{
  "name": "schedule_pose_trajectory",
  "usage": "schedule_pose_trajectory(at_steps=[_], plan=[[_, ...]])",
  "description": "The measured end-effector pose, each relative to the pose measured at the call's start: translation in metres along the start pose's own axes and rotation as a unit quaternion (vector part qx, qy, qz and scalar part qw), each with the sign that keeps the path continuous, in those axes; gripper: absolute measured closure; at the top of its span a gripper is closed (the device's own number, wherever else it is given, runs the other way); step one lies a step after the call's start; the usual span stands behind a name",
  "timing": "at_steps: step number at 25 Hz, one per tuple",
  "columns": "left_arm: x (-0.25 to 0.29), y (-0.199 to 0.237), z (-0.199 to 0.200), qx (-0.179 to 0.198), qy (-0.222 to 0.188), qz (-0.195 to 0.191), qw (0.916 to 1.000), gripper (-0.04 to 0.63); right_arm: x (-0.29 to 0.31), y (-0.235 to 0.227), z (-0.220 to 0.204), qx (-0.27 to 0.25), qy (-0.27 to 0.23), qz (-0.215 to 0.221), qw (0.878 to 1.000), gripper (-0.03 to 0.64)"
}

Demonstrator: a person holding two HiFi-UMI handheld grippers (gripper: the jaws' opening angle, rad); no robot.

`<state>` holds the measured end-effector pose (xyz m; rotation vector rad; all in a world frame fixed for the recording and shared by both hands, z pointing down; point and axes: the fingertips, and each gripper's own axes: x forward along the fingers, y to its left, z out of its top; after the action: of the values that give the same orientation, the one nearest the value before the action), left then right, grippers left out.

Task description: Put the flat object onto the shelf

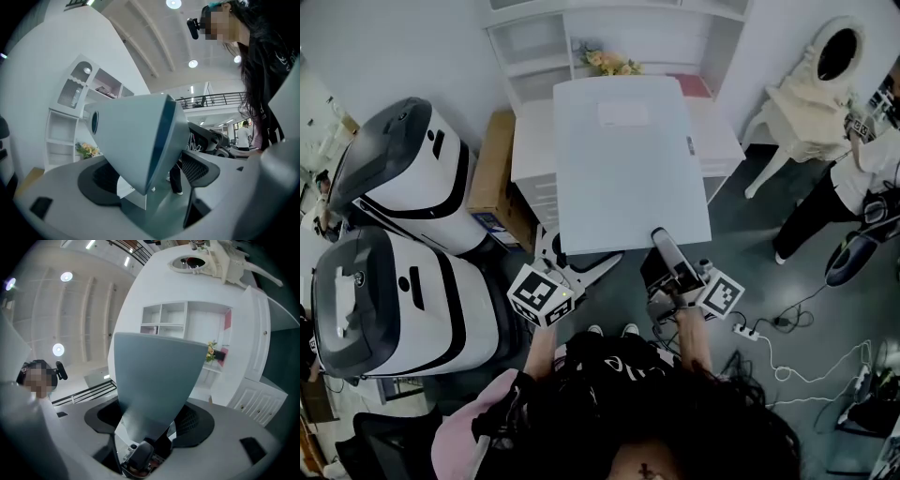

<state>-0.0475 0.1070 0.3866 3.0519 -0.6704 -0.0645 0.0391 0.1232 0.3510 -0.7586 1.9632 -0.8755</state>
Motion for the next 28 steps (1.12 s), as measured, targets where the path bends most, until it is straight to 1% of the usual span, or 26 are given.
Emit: schedule_pose_trajectory(at_steps=[18,24,28], plan=[[0.058,-0.006,-0.002,0.017,0.004,0.010,0.9998,0.187,-0.012,-0.023,0.053,0.007,0.013,0.010,1.000,0.302],[0.068,-0.008,-0.003,0.023,0.005,0.012,0.9996,0.187,-0.016,-0.028,0.061,0.015,0.016,0.009,1.000,0.302],[0.075,0.001,-0.001,0.026,0.007,0.016,0.9995,0.187,-0.007,-0.036,0.066,0.022,0.020,0.010,1.000,0.302]])
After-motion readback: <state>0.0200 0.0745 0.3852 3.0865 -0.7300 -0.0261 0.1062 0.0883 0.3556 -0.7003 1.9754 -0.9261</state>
